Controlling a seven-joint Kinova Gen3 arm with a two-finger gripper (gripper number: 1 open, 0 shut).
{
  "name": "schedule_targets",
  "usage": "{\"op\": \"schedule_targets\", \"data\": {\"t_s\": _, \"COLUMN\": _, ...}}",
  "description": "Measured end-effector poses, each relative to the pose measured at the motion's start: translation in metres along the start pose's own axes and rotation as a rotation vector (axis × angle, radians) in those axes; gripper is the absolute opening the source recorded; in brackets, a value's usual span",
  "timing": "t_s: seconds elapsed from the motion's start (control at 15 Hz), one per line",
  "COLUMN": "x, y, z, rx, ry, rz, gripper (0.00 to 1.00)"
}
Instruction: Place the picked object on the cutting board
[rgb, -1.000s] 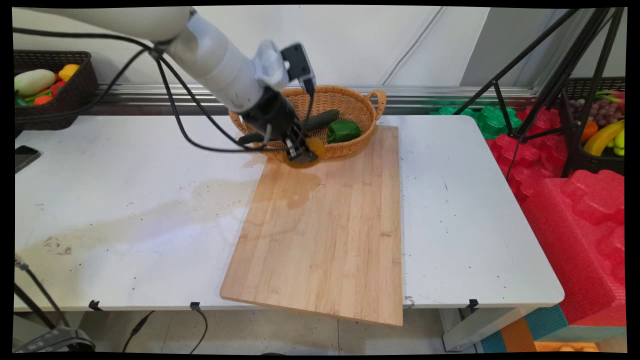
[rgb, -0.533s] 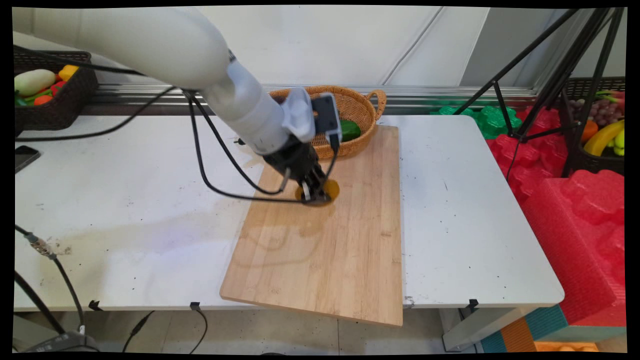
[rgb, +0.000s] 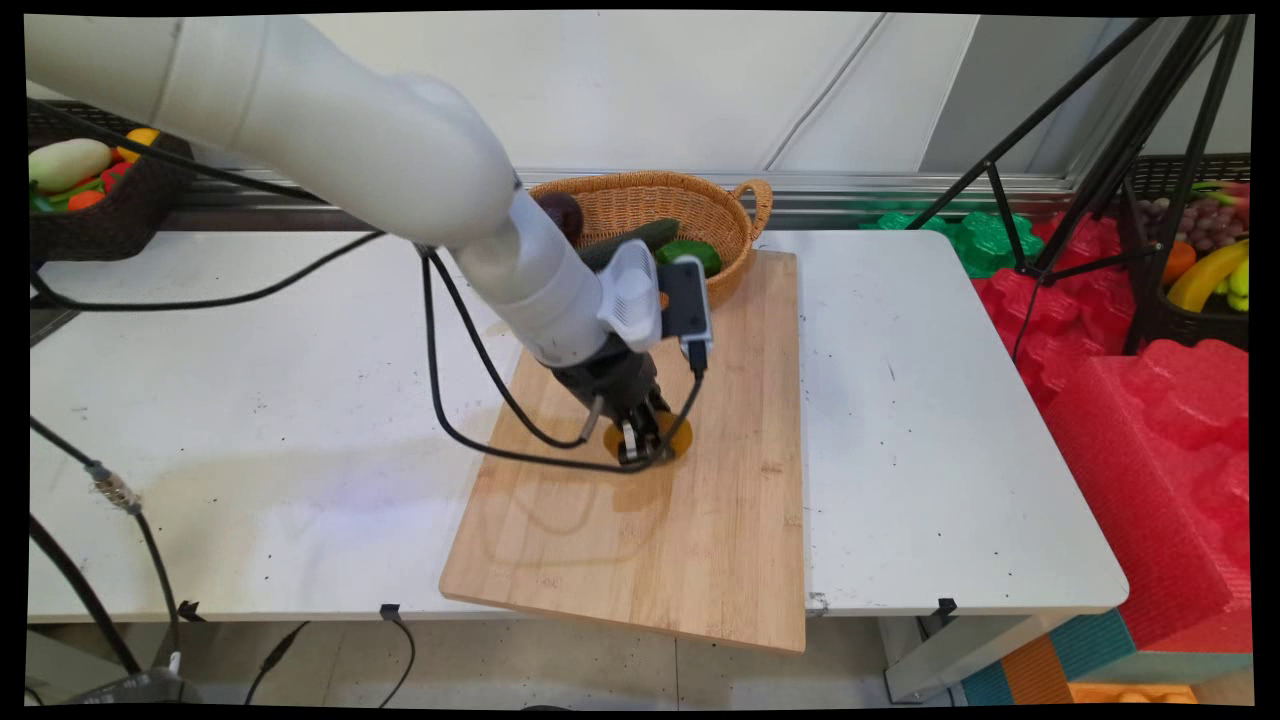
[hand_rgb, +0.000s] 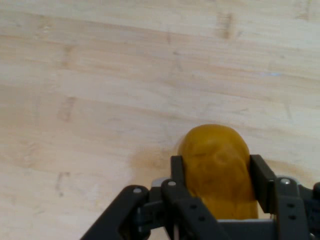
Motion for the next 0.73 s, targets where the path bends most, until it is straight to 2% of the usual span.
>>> {"op": "schedule_targets", "data": {"t_s": 0.47, "x": 0.001, "y": 0.017, "z": 0.021, "rx": -0.025, "ry": -0.020, "rz": 0.030, "gripper": 0.00}}
{"op": "schedule_targets", "data": {"t_s": 0.53, "x": 0.001, "y": 0.018, "z": 0.022, "rx": -0.026, "ry": -0.020, "rz": 0.034, "gripper": 1.00}}
{"op": "schedule_targets", "data": {"t_s": 0.73, "x": 0.001, "y": 0.024, "z": 0.022, "rx": -0.026, "ry": -0.015, "rz": 0.049, "gripper": 1.00}}
